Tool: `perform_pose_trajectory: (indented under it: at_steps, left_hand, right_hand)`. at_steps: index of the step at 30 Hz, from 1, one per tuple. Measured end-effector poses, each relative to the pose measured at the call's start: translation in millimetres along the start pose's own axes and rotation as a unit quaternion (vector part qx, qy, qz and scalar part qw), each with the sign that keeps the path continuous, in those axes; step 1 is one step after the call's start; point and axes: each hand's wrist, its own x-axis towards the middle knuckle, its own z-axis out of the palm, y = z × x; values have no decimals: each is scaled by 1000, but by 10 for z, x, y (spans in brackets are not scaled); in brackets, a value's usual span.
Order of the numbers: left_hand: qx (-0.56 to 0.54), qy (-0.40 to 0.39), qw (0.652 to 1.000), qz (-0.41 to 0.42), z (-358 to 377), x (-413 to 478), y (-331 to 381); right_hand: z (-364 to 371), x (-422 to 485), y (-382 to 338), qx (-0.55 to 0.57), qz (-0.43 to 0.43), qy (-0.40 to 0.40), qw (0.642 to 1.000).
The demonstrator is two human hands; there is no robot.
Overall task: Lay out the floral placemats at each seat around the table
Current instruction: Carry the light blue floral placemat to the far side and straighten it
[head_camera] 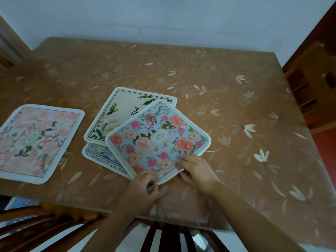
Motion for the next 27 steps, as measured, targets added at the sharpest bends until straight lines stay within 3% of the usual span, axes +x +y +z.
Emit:
perform_pose_trajectory:
  at_steps: [4, 9, 12, 20, 27]
  left_hand:
    - [18, 25, 999, 8, -85, -94, 25]
    - [96, -16, 991, 88, -23, -150, 1]
    - [120, -36, 988, 95, 104, -194, 19]
    - [112, -52, 987, 105, 513, 4, 257]
    - [61, -88, 991, 76, 1041, 222, 874]
  right_hand:
    - [19, 18, -21, 38, 16, -8, 999]
    - [-18, 35, -23, 49, 24, -6, 998]
    - [-72, -45, 23, 29, 19, -15, 999]
    - [-262, -490, 407, 1, 77, -24, 997]
    - [-646, -1124, 882, 2, 137, -20, 990]
